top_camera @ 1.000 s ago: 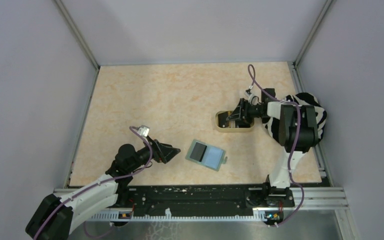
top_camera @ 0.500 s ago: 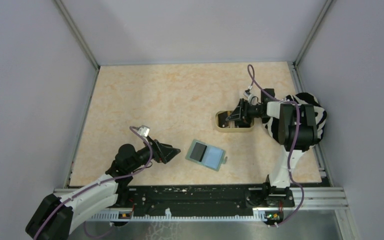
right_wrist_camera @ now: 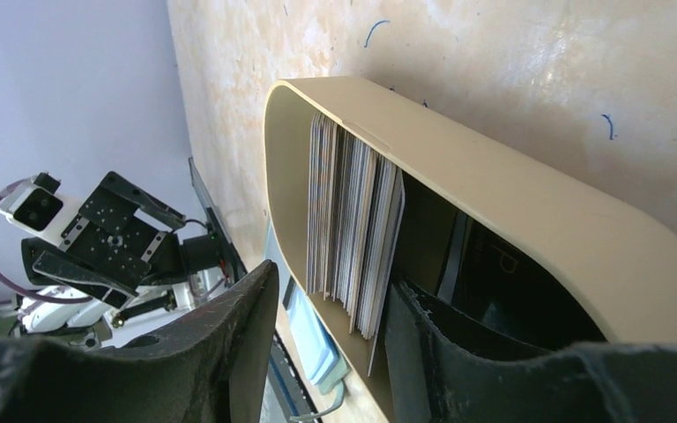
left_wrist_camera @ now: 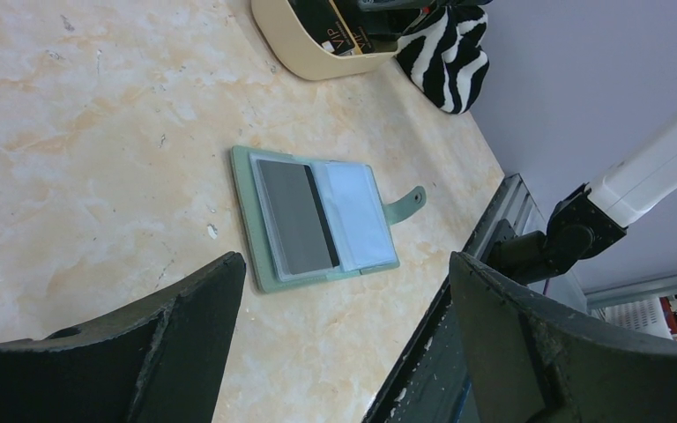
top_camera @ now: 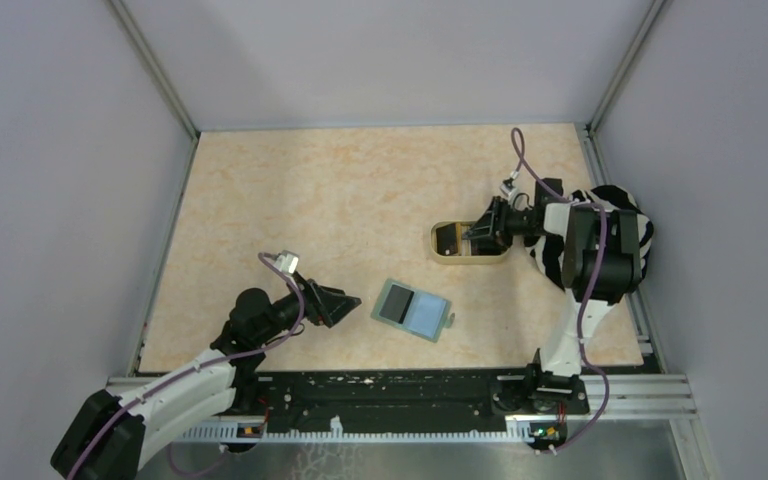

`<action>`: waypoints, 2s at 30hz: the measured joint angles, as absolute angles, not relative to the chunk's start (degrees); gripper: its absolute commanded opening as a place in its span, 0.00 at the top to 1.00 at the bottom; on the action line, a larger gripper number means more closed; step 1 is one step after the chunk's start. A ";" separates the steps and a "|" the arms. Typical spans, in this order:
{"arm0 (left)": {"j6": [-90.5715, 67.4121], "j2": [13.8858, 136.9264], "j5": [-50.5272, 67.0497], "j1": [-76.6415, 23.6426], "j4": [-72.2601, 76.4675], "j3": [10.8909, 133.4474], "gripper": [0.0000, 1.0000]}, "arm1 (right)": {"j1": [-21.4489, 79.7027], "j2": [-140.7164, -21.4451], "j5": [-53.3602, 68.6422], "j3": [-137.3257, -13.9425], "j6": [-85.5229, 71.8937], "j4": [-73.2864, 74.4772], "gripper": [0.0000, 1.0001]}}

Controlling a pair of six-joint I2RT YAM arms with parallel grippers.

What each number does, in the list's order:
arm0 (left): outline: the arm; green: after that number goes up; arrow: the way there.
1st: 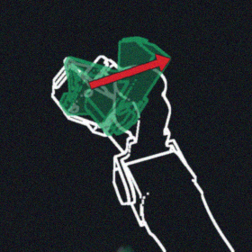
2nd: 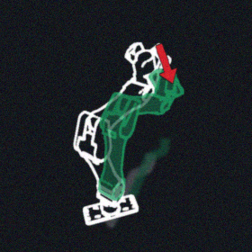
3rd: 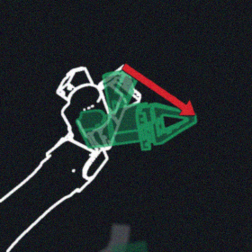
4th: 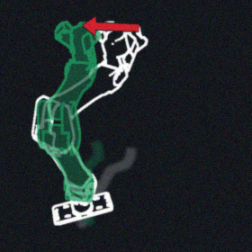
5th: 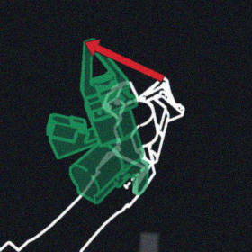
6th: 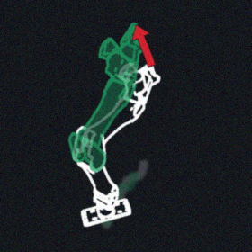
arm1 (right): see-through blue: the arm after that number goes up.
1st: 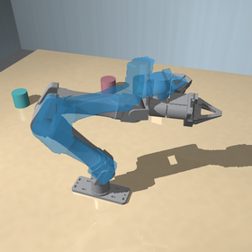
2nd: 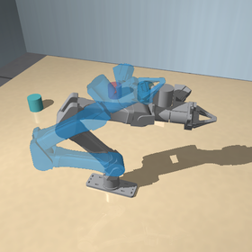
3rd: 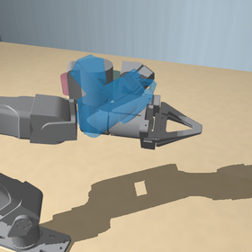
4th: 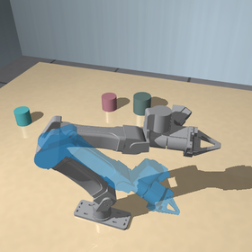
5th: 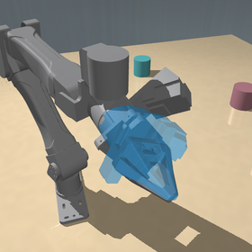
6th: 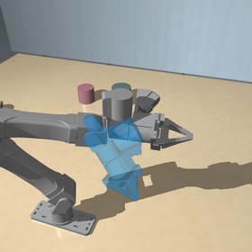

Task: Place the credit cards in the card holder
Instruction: Pick up the credit card from the storage box.

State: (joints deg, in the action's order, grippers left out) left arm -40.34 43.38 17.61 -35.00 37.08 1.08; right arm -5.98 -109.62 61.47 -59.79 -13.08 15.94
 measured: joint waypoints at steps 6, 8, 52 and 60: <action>-40.34 42.63 17.61 -35.00 36.97 1.08 0.09 | -7.14 -109.56 61.45 -59.79 -12.93 16.43 0.62; -40.34 42.44 17.61 -35.00 36.88 1.08 0.09 | -7.46 -109.51 60.95 -59.81 -12.56 16.80 0.66; -45.58 41.17 24.73 -35.00 53.21 0.97 0.03 | -8.29 -86.91 68.18 -62.28 -0.03 21.89 1.00; -45.98 47.40 27.18 -35.00 64.14 1.23 0.08 | -0.38 -83.53 80.73 -58.96 3.99 22.94 1.00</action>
